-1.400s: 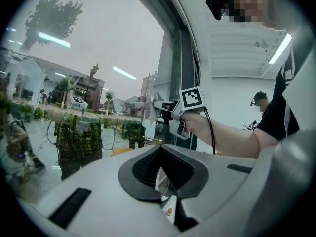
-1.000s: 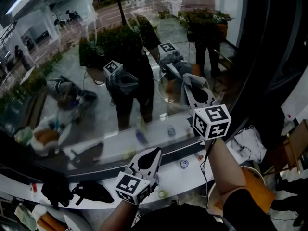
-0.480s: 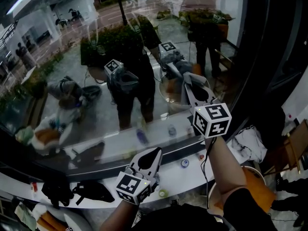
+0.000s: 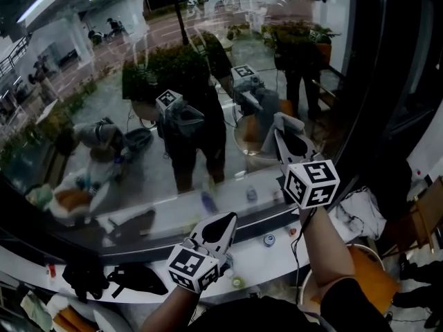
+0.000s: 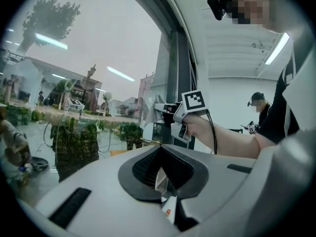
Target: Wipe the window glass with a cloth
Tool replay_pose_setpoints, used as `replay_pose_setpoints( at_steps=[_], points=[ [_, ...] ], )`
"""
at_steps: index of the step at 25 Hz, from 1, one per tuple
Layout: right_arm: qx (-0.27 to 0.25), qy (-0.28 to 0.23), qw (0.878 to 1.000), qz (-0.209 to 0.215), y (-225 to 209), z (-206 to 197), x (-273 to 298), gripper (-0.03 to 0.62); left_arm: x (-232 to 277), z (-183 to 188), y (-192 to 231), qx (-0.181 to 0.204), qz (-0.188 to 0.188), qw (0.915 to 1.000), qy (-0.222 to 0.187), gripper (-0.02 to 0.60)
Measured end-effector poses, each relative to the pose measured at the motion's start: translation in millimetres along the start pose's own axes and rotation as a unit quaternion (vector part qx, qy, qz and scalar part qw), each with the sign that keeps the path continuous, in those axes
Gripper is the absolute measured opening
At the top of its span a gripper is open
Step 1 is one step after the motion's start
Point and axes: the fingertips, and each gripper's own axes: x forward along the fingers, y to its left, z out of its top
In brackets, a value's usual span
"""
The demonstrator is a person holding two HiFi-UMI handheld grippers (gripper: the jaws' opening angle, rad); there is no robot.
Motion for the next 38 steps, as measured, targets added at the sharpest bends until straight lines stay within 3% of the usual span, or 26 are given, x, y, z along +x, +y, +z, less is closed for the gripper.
replay_pose_setpoints(
  at_steps=[14, 20, 33, 38],
  points=[
    [-0.025, -0.033, 0.999, -0.021, -5, 60, -4, 0.041, 18, 64, -5, 0.037, -0.042, 0.9974, -0.044, 0.0],
    [-0.028, -0.037, 0.999, -0.019, -1, 73, 6, 0.041, 16, 84, 2, 0.04, -0.036, 0.9963, -0.068, 0.0],
    [-0.03, -0.018, 0.999, -0.008, 9, 61, 30, 0.041, 2, 86, 18, 0.031, 0.003, 0.9967, -0.075, 0.0],
    [-0.04, -0.024, 0.999, 0.006, 40, 61, 38, 0.041, -20, 80, 38, 0.021, 0.025, 0.9966, -0.075, 0.0]
  ],
)
